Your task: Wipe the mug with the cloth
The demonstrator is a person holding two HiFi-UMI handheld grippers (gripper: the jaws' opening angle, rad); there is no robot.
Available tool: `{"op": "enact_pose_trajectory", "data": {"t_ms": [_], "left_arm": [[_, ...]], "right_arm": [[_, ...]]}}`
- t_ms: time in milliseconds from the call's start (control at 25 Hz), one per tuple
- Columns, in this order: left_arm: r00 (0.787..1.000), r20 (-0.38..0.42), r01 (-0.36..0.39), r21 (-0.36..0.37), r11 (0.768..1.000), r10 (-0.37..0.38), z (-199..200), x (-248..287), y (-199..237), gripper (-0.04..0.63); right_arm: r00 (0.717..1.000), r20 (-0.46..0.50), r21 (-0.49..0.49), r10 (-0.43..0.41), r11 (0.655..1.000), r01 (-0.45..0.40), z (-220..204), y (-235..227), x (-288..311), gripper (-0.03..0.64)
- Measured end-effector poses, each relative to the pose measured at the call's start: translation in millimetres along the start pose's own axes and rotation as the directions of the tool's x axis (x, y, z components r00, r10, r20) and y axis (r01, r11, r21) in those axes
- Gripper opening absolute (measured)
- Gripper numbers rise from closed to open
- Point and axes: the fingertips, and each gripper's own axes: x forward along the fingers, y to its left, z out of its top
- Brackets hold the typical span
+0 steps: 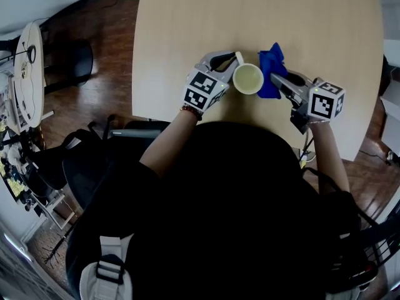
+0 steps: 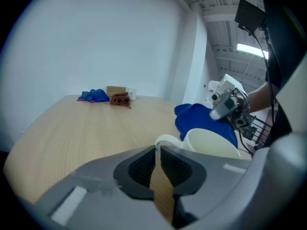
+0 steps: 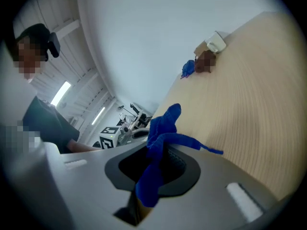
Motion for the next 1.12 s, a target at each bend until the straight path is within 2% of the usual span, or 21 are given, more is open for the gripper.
{"op": "enact_pose_trajectory", "data": {"t_ms": [80,160,240,320,400,520,640,720,800,880,920,1000,1120], "left_arm": [[0.999,0.001,-0.044,-0.017,0.999,0.044,-0.6,-2.2,0.6,0.032],[0.998,-0.007,-0.056,0.018,0.998,0.056,-4.5,-5.9,-1.2,0.032],[0.999,-0.028,-0.016,0.113,0.993,0.019,-10.9,-11.0,-4.8,0.042],[0.998,-0.052,0.043,0.234,0.971,-0.032,-17.8,-16.3,-4.3,0.095],[0.994,-0.079,0.1,0.324,0.941,-0.078,-22.6,-19.4,0.9,0.141],[0.98,-0.101,0.198,0.413,0.889,-0.172,-13.1,-15.8,5.7,0.227],[0.945,-0.158,0.327,0.506,0.798,-0.287,-2.3,-5.4,2.2,0.23],[0.91,-0.231,0.414,0.537,0.735,-0.344,-3.3,-2.6,-2.1,0.19],[0.886,-0.275,0.464,0.543,0.7,-0.374,-3.5,-0.7,-6.9,0.078],[0.889,-0.265,0.457,0.551,0.698,-0.373,-0.8,2.5,-9.7,0.08],[0.898,-0.25,0.439,0.55,0.71,-0.361,-0.2,3.5,-10.2,0.081],[0.922,-0.219,0.387,0.532,0.753,-0.319,-2.0,3.2,-10.4,0.081],[0.961,-0.164,0.275,0.481,0.832,-0.223,-5.7,-1.2,-11.1,0.078]], "right_arm": [[0.999,0.039,0.012,-0.013,1.0,0.012,1.1,5.4,-9.3,0.057],[0.997,0.064,0.023,-0.032,0.999,0.031,-4.2,7.4,-15.1,0.057],[0.996,0.079,0.036,-0.05,0.998,0.047,-13.6,7.5,-16.5,0.057],[0.994,0.087,0.054,-0.07,0.996,0.065,-24.6,5.2,-12.8,0.057],[0.992,0.084,0.077,-0.093,0.993,0.086,-35.0,4.4,-8.1,0.057],[0.991,0.091,0.098,-0.095,0.991,0.086,-38.0,16.6,-11.2,0.057],[0.99,0.116,0.109,-0.079,0.992,0.067,-35.1,28.7,-20.8,0.057],[0.988,0.125,0.113,-0.093,0.991,0.079,-37.5,31.2,-23.2,0.057],[0.983,0.14,0.134,-0.117,0.986,0.098,-38.9,27.1,-23.0,0.057],[0.976,0.171,0.195,-0.136,0.975,0.101,-39.8,21.5,-21.3,0.057],[0.973,0.186,0.212,-0.139,0.972,0.099,-39.0,20.7,-19.8,0.057],[0.968,0.196,0.226,-0.159,0.967,0.113,-37.6,19.5,-16.3,0.057],[0.962,0.178,0.248,-0.207,0.955,0.16,-39.0,12.9,-12.9,0.057]]}}
